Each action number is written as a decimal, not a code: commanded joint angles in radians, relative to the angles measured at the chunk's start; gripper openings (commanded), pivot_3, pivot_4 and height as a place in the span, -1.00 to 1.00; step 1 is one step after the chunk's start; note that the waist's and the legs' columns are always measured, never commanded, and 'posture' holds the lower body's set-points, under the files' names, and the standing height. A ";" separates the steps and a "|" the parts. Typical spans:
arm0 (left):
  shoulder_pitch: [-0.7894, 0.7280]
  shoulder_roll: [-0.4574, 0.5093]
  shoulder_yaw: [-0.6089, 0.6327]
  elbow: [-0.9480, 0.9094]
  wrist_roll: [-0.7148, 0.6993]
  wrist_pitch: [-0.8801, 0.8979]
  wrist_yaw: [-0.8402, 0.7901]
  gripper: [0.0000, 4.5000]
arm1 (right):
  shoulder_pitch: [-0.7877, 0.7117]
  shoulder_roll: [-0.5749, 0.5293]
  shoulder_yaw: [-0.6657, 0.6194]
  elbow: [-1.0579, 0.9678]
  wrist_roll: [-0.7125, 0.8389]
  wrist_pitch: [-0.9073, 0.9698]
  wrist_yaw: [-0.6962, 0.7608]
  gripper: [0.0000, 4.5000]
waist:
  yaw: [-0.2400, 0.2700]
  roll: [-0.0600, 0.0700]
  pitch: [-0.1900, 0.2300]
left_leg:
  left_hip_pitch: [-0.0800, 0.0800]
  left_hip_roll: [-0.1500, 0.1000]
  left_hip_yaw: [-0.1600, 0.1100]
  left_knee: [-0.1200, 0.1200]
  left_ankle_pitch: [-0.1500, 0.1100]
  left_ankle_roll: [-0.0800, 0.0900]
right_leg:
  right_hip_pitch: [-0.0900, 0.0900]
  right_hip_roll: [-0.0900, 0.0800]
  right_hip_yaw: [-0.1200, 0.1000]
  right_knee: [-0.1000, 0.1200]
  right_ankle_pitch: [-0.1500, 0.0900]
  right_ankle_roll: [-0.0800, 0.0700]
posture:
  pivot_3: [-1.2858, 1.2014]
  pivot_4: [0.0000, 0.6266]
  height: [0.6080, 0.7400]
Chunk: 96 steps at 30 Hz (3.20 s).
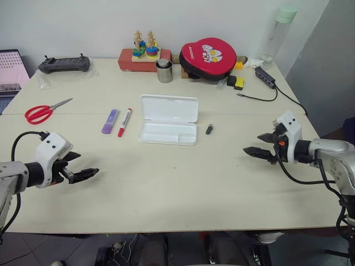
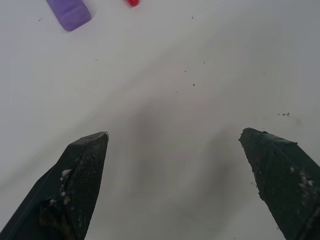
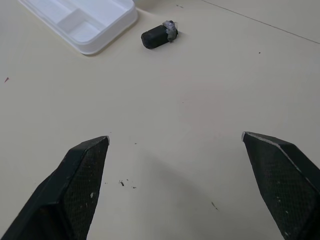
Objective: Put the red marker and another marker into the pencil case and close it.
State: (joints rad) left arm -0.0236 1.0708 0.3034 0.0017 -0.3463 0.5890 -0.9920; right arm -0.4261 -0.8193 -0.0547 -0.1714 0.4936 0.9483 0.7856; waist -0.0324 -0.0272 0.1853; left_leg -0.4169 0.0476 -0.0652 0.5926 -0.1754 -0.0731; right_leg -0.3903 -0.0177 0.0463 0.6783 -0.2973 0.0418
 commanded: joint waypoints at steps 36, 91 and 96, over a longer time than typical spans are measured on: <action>-0.236 -0.538 -0.105 -0.255 -0.146 -0.168 0.252 1.00 | -0.660 0.664 0.450 1.076 -0.493 -0.644 0.177 0.27 | -0.002 -0.002 -0.001 | 0.001 -0.001 -0.001 0.006 0.000 0.000 | 0.002 0.002 0.001 0.003 0.007 0.000 | 0.03 -0.52 1.00; -0.532 -0.512 -0.140 0.385 0.145 -0.167 0.549 1.00 | -0.491 0.639 0.217 0.080 -0.245 -0.300 0.152 0.99 | 0.001 -0.002 -0.001 | 0.000 -0.001 -0.005 0.006 0.000 -0.001 | 0.003 0.002 -0.002 0.002 0.007 -0.001 | 0.03 -0.52 1.00; -0.616 -0.532 -0.173 0.504 0.180 -0.147 0.562 1.00 | -0.557 0.650 0.163 0.187 -0.262 -0.331 0.027 0.99 | 0.003 -0.002 -0.001 | -0.001 -0.001 -0.005 0.006 0.001 -0.001 | 0.002 0.002 -0.003 0.003 0.007 -0.001 | 0.03 -0.52 1.00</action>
State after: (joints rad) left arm -0.6085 0.5439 0.1362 0.4839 -0.1793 0.4355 -0.4336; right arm -0.9487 -0.1716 0.1484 0.0017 0.2301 0.6423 0.8602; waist -0.0293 -0.0291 0.1844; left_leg -0.4174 0.0465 -0.0701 0.5983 -0.1749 -0.0736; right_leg -0.3878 -0.0157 0.0436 0.6810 -0.2903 0.0411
